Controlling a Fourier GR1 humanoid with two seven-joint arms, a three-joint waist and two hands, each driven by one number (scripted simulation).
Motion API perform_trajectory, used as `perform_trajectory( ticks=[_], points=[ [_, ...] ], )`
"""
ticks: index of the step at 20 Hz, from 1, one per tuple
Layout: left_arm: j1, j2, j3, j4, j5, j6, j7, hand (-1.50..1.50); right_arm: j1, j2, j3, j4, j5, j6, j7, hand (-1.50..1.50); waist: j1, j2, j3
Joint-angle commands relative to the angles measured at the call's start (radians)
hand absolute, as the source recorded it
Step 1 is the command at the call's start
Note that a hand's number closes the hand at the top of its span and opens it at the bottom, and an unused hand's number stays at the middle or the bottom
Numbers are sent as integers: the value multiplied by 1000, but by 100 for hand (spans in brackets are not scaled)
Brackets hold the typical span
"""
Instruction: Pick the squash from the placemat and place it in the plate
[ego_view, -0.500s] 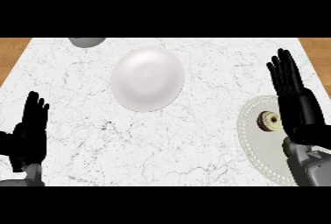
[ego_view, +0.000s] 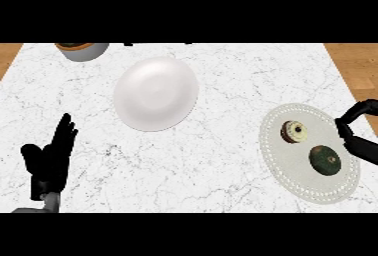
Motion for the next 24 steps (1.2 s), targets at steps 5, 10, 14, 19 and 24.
perform_trajectory(
  ticks=[5,10,14,19,24],
  points=[
    [2,-28,-60,28,-13,-23,39,0,170,244,-112,208,-187,-24,-346,-150,3,0,23],
    [-35,-68,-112,26,-54,-9,53,0,278,119,-91,405,-88,274,-739,-150,41,-1,14],
    [-57,-45,-92,25,-39,-41,94,0,224,-15,-94,473,108,176,-727,-150,54,-3,11],
    [-48,-56,-91,5,-55,-24,95,0,213,-117,-102,455,258,52,-648,-150,52,-6,9],
    [-14,-45,-102,-35,-72,-42,108,0,162,-168,-39,388,352,98,-441,-150,58,-8,8]
  ],
)
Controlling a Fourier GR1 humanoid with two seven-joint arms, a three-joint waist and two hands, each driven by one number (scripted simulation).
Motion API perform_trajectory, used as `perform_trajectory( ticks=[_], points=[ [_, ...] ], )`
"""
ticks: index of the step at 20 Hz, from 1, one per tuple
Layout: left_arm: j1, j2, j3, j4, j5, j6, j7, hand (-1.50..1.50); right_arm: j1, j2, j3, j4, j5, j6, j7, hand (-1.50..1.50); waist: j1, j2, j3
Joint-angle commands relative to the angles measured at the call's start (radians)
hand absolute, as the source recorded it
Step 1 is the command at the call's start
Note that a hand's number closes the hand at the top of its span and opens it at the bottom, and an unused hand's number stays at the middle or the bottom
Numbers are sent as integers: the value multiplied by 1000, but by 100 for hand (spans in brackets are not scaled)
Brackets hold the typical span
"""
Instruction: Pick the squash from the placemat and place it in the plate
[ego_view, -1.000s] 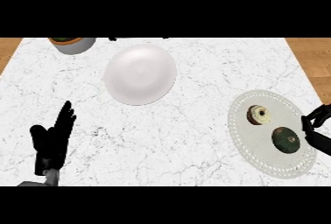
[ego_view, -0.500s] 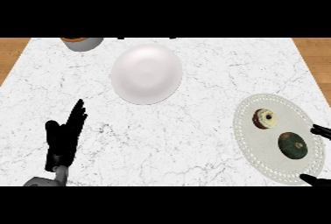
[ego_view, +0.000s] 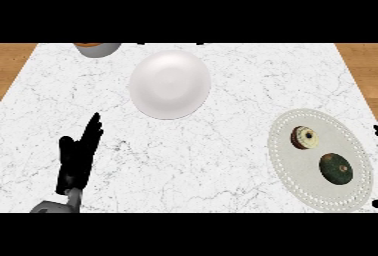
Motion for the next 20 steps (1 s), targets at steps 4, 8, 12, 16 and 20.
perform_trajectory(
  ticks=[4,8,12,16,20],
  points=[
    [9,-7,22,35,-6,-14,-36,0,-29,-94,130,-118,138,135,270,-150,1,-1,-2],
    [-27,-26,20,3,-30,-5,38,0,-54,-35,157,-123,188,173,344,-150,-4,-1,0],
    [-13,-56,29,-14,-71,8,51,0,-67,-15,125,-128,228,229,379,-150,-4,-2,0],
    [31,-79,40,35,-69,-43,-48,0,-178,69,158,53,334,203,331,-150,4,0,0],
    [22,-67,76,-32,-86,-69,36,0,-202,52,102,109,379,252,253,-150,2,-1,0]
  ],
)
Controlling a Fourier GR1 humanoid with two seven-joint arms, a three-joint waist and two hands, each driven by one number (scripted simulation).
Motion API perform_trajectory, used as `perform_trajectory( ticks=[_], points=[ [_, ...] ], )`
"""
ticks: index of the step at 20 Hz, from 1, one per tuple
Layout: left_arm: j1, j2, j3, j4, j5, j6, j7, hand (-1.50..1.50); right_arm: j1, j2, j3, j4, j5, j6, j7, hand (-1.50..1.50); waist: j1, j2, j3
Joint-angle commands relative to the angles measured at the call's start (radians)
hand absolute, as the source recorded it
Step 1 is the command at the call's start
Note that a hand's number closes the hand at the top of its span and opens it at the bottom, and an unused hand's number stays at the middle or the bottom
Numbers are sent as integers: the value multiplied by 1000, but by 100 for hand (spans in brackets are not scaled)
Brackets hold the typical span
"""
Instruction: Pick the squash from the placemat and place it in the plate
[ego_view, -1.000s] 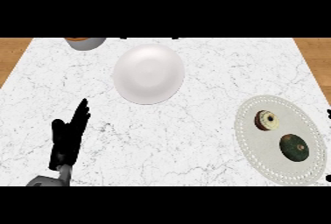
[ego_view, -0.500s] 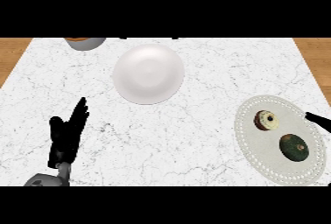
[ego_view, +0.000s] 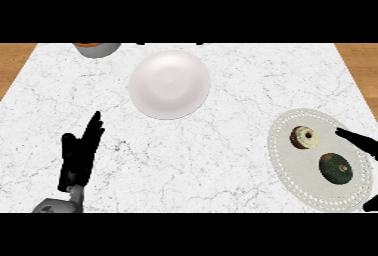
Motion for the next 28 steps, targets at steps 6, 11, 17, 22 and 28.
perform_trajectory(
  ticks=[6,11,17,22,28],
  points=[
    [30,-47,38,4,-62,-36,-24,0,-29,81,-32,50,138,30,-22,-150,-1,0,0],
    [75,-59,56,-70,-66,-62,13,0,-44,83,-81,79,161,82,-61,-150,0,-1,0],
    [43,-58,104,-62,-80,-97,30,0,-123,170,-75,234,257,17,-94,-150,2,0,0],
    [77,-108,55,-111,-127,-55,56,0,-95,183,-60,221,309,-93,-180,150,3,-1,0],
    [57,-111,95,-86,-137,-83,40,0,-121,170,-126,286,340,-158,-237,150,0,0,0]
  ],
)
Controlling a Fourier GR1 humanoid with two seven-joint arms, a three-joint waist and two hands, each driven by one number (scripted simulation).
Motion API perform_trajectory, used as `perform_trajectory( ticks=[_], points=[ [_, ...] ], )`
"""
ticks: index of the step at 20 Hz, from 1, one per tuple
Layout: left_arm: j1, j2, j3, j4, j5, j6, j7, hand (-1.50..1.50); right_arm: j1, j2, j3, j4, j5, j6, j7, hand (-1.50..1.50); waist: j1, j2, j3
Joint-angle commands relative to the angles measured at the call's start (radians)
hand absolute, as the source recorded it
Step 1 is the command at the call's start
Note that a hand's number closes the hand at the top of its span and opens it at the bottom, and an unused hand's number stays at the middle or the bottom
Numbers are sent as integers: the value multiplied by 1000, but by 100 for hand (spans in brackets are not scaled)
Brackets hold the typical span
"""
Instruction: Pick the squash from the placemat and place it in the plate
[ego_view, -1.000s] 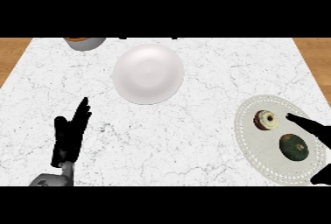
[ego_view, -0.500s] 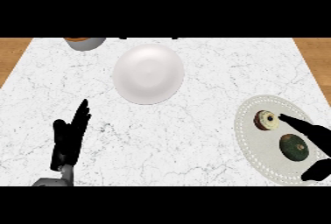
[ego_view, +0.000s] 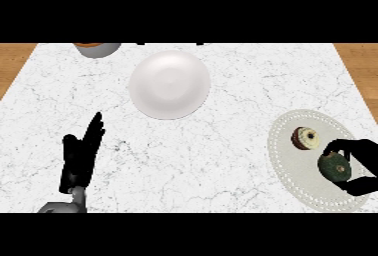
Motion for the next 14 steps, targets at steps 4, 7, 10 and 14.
perform_trajectory(
  ticks=[4,7,10,14],
  points=[
    [26,-17,-6,-27,-17,-3,11,0,-42,22,-79,-19,3,-98,67,150,-1,2,5],
    [-6,1,18,14,5,-25,-2,0,-83,259,119,-196,101,-144,198,150,10,-2,1],
    [-29,-4,-36,7,-17,-54,3,0,-231,425,276,-206,161,-102,223,150,122,7,1],
    [-52,-26,-56,27,-20,-56,3,0,-391,583,438,-204,187,-108,386,150,123,10,3]
  ],
)
